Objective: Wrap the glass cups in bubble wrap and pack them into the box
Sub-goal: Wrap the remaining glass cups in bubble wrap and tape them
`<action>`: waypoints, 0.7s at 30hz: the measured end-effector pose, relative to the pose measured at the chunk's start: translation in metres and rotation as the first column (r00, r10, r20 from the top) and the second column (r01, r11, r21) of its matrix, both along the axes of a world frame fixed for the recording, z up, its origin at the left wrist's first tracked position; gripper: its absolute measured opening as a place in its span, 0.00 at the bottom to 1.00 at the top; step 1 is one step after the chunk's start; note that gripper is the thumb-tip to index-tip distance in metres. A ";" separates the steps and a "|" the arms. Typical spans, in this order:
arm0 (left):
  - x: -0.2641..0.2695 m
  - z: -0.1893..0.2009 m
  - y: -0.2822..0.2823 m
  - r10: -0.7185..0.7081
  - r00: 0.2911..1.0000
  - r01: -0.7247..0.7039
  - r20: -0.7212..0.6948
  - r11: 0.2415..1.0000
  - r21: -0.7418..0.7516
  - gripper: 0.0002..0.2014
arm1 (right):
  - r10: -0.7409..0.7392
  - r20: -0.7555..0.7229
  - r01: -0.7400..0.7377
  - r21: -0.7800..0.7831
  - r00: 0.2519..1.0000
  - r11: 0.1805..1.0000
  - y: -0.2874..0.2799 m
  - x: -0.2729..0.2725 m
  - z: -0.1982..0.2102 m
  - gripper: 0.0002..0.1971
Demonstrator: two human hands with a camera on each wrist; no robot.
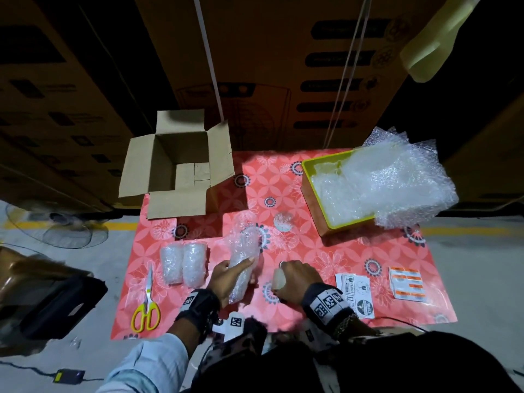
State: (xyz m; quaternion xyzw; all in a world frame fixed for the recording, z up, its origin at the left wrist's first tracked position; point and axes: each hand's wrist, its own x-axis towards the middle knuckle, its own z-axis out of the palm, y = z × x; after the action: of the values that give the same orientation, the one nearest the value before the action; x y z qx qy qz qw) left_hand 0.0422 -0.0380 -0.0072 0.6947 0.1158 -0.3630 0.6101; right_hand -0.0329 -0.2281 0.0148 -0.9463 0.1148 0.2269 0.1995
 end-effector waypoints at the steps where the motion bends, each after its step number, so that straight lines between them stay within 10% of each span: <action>1: -0.003 0.008 -0.002 0.016 1.000 -0.016 0.009 1.000 0.023 0.13 | 0.011 0.005 -0.011 -0.006 1.000 1.000 -0.002 -0.001 -0.004 0.21; 10: -0.006 -0.051 0.000 0.037 0.982 -0.102 0.187 0.932 0.347 0.39 | 0.142 -0.023 -0.143 -0.052 0.990 0.988 -0.018 -0.003 -0.022 0.19; 21: -0.002 -0.056 0.003 -0.213 0.935 -0.017 0.284 0.772 0.636 0.30 | 0.229 -0.035 -0.231 -0.066 0.973 0.971 -0.022 0.001 -0.029 0.17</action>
State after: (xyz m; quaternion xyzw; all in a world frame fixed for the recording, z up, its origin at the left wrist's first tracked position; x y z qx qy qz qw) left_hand 0.0403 -0.0347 -0.0627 0.9150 0.0864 -0.2097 0.3336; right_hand -0.0317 -0.2504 -0.0144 -0.9565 0.0149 0.2572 0.1370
